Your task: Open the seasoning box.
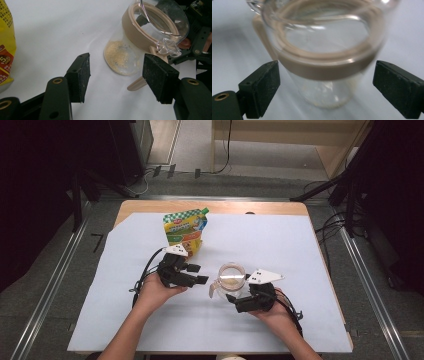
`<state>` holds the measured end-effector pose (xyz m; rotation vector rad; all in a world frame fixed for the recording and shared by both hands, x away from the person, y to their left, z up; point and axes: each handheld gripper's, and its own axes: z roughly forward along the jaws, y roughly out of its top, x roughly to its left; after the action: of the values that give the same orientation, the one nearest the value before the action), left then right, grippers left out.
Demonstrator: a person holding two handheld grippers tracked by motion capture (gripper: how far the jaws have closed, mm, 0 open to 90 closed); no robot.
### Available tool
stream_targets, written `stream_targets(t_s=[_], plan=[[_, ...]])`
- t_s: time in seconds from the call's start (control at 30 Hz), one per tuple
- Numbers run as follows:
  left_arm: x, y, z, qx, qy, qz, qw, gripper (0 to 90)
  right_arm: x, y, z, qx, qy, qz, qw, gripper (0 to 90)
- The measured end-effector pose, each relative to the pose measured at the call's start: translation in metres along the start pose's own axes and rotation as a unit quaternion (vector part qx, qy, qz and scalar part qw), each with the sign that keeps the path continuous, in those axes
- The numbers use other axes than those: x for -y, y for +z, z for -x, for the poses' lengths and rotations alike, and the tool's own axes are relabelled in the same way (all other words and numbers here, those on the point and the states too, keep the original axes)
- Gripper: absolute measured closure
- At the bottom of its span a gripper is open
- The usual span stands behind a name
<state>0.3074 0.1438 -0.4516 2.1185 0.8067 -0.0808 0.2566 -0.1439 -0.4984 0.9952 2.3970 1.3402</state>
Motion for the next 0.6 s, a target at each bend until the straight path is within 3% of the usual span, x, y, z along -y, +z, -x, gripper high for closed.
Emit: stream_targets(t_s=[0.07, 0.17, 0.3, 0.43, 0.53, 0.6], plan=[[0.000, 0.000, 0.000, 0.000, 0.001, -0.001, 1.0000, 40.1, 0.002, -0.007, 0.004, -0.006, 0.017, -0.003, 0.9998, 11.6], [0.000, 0.001, 0.001, 0.000, 0.002, -0.002, 1.0000, 40.2, 0.003, -0.016, 0.005, -0.012, 0.022, 0.000, 0.9997, 13.5], [0.000, 0.002, 0.002, 0.000, 0.005, -0.005, 1.0000, 41.6, 0.005, -0.026, 0.003, -0.010, 0.016, 0.001, 0.9998, 14.9], [0.000, 0.003, 0.003, 0.003, 0.011, -0.010, 0.9999, 45.5, 0.006, -0.039, 0.003, -0.007, 0.005, 0.010, 0.9999, 25.5], [-0.001, 0.003, 0.005, 0.008, 0.018, -0.019, 0.9996, 53.5, 0.007, -0.046, 0.003, -0.007, -0.002, 0.015, 0.9999, 37.7], [-0.003, 0.001, 0.010, -0.006, 0.019, -0.020, 0.9996, 65.1, 0.007, -0.050, 0.003, -0.004, -0.008, 0.018, 0.9998, 45.7]])
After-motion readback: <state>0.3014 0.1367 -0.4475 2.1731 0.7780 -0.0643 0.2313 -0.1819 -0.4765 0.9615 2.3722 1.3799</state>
